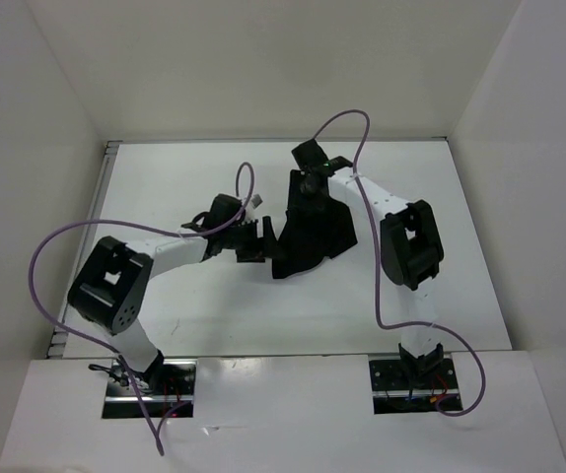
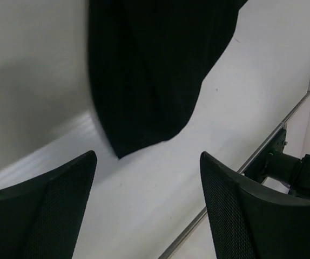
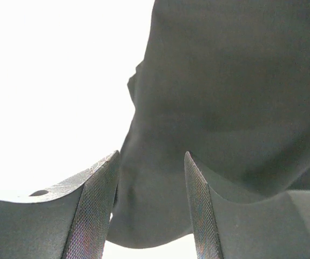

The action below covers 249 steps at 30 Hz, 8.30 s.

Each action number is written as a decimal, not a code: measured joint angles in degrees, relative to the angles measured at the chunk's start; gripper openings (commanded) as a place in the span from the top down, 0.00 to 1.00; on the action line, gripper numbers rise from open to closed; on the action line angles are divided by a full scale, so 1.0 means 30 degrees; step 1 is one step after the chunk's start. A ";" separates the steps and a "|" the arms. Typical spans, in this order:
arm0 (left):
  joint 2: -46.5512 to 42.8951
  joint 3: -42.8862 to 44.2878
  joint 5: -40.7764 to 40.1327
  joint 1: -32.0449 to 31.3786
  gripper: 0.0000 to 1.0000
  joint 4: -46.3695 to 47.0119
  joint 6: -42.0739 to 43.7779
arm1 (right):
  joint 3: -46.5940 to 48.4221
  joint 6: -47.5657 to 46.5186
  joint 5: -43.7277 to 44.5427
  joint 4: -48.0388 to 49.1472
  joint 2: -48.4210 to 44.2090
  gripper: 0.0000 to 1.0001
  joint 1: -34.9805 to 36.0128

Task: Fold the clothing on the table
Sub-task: Move the skirt to the center of the board, then flatten the skirt out

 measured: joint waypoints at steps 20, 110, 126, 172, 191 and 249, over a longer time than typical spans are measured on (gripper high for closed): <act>0.4175 0.4007 -0.1013 -0.1807 1.00 0.0867 0.0576 | 0.0415 0.0335 0.2929 -0.1829 -0.0153 0.43 -0.0845; 0.8590 1.1045 0.3213 0.0546 0.57 -0.5566 0.6506 | -1.3755 0.2783 -0.0852 -0.2973 -1.5278 0.41 -0.3614; 0.9449 1.1060 0.3767 0.0554 1.00 -0.5049 0.6521 | -1.3755 0.2841 -0.0918 -0.2994 -1.5074 0.41 -0.3614; 0.0291 0.4430 -0.3184 0.4495 1.00 -0.7191 0.2382 | -0.9347 0.3665 -0.3468 0.3279 -0.4568 0.44 -0.4065; 0.0590 0.4240 -0.3169 0.4539 1.00 -0.6586 0.1967 | -0.5843 0.2594 -0.3810 0.3519 -0.2499 0.46 -0.4590; 0.0933 0.4029 -0.3031 0.5428 1.00 -0.6455 0.1967 | -0.7468 0.0321 -0.5807 0.1559 -0.2965 0.57 -0.2703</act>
